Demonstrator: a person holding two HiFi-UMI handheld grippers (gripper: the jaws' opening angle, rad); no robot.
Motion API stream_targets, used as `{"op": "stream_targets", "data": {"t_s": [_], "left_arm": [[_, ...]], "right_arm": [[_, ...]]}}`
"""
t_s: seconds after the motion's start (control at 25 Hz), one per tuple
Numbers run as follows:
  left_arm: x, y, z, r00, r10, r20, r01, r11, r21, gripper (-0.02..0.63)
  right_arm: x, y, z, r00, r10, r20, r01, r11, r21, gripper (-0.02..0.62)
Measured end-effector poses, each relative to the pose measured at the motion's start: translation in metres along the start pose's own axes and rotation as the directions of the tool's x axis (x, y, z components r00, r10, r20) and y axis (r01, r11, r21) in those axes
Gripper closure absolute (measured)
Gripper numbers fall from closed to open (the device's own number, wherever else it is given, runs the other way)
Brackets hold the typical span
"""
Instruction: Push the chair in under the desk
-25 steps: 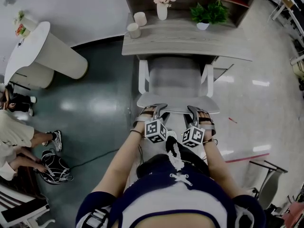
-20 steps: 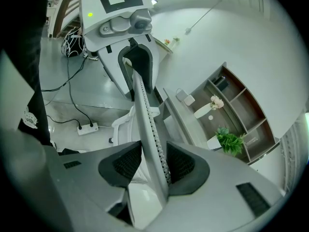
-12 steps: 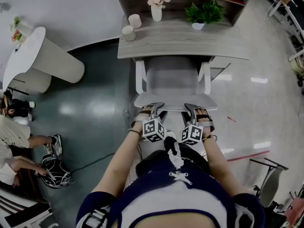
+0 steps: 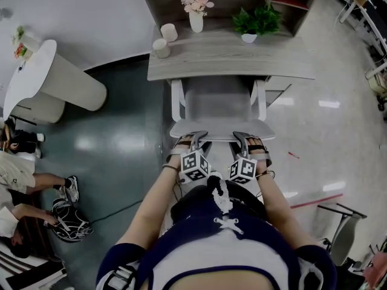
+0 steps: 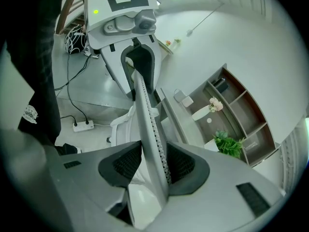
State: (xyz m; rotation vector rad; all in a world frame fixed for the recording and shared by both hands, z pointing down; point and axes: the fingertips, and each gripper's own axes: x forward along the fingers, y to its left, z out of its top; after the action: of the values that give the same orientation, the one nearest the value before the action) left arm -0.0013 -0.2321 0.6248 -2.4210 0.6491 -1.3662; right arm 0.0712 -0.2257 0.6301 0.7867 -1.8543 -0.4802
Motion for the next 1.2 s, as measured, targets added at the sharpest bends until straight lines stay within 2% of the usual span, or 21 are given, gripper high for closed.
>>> {"op": "stream_targets", "data": {"t_s": [1.2], "left_arm": [[0.024, 0.034, 0.009, 1.0, 0.022, -0.003, -0.022, 1.0, -0.008, 0.445]], "right_arm": [[0.027, -0.036, -0.007, 1.0, 0.0, 0.013, 0.0, 1.0, -0.016, 0.453]]}}
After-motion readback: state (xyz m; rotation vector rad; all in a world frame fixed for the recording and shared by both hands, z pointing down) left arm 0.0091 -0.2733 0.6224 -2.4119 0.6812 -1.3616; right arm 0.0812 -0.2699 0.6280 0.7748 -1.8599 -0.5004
